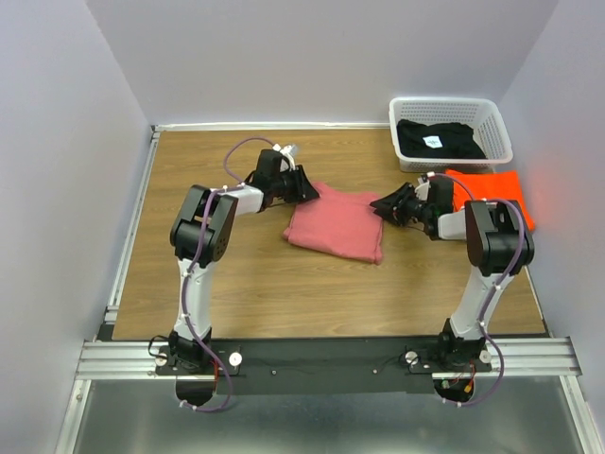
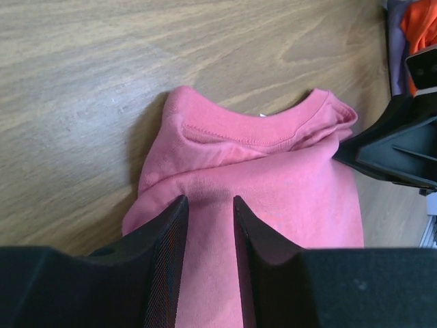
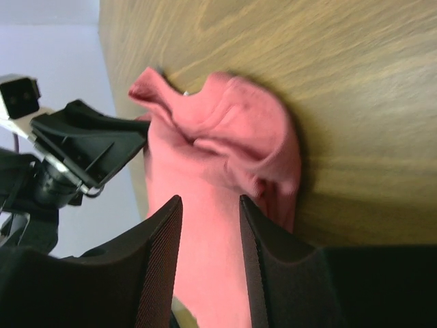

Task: Fold and stack the t-shirts
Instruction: Fold the tshirt

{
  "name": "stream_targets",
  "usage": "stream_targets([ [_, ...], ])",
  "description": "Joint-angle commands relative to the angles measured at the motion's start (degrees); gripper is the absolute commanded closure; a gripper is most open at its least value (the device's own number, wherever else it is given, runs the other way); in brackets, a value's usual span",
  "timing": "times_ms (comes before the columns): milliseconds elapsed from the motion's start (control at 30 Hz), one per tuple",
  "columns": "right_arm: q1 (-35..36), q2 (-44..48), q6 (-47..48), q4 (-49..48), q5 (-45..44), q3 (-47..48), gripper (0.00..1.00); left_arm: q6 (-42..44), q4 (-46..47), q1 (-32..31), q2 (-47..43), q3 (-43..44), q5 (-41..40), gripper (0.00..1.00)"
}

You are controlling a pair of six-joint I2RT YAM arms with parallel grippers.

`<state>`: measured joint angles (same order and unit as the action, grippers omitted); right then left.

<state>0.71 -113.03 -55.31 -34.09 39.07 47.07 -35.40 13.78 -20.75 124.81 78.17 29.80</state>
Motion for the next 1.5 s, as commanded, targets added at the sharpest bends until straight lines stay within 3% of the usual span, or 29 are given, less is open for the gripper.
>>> stream_targets([
  [0, -0.4, 5.8, 3.2, 1.7, 3.7, -1.7, 0.52, 1.1, -2.1, -0.1, -5.1, -2.6, -2.2, 0.59],
  [200, 1.0, 16.6, 4.6, 6.7, 7.9, -8.2, 0.5, 2.0, -3.2, -1.1, -21.9, -12.6, -6.3, 0.58],
  [433, 3.1, 24.9, 8.9, 14.2, 11.1, -16.8, 0.5, 1.9, -3.5, -4.7, -32.7, -27.4, -7.4, 0.57],
  [600, 3.1, 22.3, 8.5, 14.0, 9.4, -21.2, 0.52, -0.7, 1.3, -5.9, -30.0, -35.0, -7.3, 0.58],
  [733, 2.8, 17.6, 7.7, 13.9, 4.4, -22.9, 0.55, -4.8, 4.9, -4.4, -24.7, -37.3, -8.3, 0.62],
  [833, 2.5, 17.8, 7.3, 14.8, 2.9, -23.6, 0.56, -6.2, 4.2, -3.3, -25.7, -38.4, -7.9, 0.62],
  [1033, 2.5, 28.6, 15.6, 32.6, -1.7, -16.1, 0.54, -1.8, -3.2, -3.4, -38.7, -39.8, -12.6, 0.58],
  [1167, 2.5, 33.9, 19.8, 41.7, -7.4, -9.4, 0.5, 1.1, -9.5, -3.7, -46.3, -39.7, -18.6, 0.46],
  [1300, 2.9, 32.8, 23.3, 45.6, -14.0, -3.0, 0.47, 3.8, -12.8, -3.9, -51.1, -39.2, -22.6, 0.29],
  [1467, 3.8, 26.1, 27.7, 46.0, -18.0, 3.5, 0.49, 9.6, -19.3, -6.5, -54.1, -36.8, -32.8, 0.28],
])
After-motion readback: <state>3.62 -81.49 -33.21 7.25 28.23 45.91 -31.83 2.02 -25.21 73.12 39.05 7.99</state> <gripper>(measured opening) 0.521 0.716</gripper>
